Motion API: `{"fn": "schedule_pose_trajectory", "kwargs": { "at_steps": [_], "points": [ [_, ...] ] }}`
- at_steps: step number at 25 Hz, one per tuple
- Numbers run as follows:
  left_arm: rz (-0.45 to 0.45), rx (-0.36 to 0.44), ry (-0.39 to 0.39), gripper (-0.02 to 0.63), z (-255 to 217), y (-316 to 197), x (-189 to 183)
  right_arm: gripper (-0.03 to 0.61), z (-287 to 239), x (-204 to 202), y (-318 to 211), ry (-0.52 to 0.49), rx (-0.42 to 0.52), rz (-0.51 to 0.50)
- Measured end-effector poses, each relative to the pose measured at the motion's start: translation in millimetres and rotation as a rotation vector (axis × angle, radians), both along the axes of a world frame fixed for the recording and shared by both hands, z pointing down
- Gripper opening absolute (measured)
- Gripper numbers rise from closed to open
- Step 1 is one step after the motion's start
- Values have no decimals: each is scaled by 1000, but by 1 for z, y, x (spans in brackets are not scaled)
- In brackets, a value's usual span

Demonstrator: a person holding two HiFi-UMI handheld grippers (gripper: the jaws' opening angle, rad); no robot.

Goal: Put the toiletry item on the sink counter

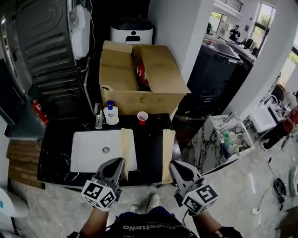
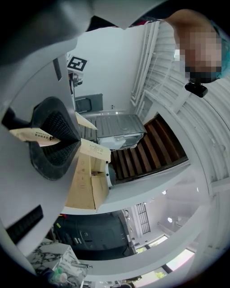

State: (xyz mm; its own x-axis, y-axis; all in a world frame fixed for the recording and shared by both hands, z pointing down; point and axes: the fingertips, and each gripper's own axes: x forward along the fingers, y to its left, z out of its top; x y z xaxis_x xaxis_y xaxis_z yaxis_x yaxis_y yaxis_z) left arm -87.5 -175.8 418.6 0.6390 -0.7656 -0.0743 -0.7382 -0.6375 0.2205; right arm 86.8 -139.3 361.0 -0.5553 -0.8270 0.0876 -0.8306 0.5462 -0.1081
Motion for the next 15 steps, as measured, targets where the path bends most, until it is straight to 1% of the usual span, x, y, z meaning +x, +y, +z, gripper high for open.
{"fn": "schedule_pose_trajectory", "kwargs": {
  "at_steps": [3, 5, 11, 15],
  "points": [
    [-13, -25, -3, 20, 8, -20, 14, 38, 9, 12, -25, -15, -8, -18],
    [-39, -41, -4, 20, 11, -33, 24, 38, 12, 19, -43, -27, -12, -36],
    [-111, -49, -27, 20, 11, -76, 50, 38, 15, 43, -97, -59, -20, -92],
    [-160, -56, -54, 20, 14, -95, 66, 38, 23, 58, -123, -74, -40, -121]
  ]
}}
